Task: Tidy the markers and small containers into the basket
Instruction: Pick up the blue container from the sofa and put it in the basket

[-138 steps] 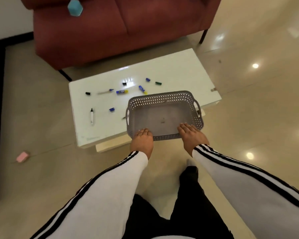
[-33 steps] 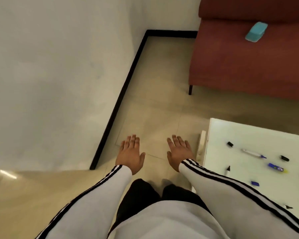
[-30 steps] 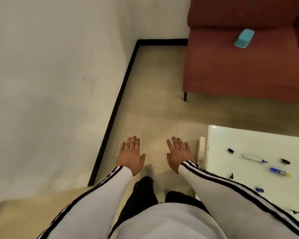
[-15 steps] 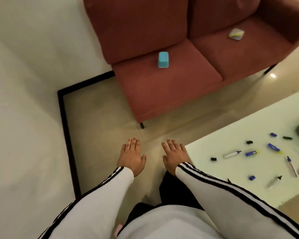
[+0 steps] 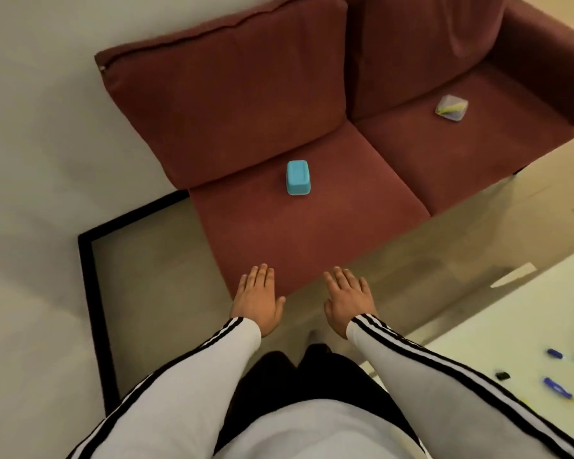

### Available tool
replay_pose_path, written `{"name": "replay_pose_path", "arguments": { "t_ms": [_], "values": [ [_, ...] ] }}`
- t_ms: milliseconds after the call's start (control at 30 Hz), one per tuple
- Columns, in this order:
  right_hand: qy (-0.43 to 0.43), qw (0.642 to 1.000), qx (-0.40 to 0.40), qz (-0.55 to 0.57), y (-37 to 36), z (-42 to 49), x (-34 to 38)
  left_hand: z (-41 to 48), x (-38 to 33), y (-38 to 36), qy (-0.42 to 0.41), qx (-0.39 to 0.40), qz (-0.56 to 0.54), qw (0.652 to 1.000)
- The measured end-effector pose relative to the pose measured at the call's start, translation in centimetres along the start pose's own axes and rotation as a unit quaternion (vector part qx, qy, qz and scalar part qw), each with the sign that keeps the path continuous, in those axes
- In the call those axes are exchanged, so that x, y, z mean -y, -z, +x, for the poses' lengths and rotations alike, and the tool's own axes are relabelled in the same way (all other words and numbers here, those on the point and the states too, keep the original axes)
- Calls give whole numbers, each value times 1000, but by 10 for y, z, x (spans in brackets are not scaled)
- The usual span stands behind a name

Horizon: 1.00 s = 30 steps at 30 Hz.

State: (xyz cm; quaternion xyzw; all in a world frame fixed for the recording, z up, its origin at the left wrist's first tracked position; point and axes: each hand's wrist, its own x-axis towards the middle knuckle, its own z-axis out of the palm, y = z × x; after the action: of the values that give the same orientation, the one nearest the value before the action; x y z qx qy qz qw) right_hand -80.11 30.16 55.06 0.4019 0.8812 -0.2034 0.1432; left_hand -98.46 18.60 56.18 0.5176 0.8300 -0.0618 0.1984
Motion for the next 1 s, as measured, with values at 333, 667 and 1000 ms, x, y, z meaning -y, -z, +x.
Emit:
{"name": "replay_pose_path", "arguments": {
  "t_ms": [333, 667, 1000],
  "values": [
    [-12, 1000, -1, 13, 83, 192, -34, 223, -9, 63, -11, 29, -4, 1000],
    [-31, 994, 99, 13, 92, 403, -59, 465, 15, 67, -14, 73, 10, 997],
    [-219, 964, 139, 64, 64, 600, 6, 526, 99, -4, 10, 172, 77, 982]
  ]
}}
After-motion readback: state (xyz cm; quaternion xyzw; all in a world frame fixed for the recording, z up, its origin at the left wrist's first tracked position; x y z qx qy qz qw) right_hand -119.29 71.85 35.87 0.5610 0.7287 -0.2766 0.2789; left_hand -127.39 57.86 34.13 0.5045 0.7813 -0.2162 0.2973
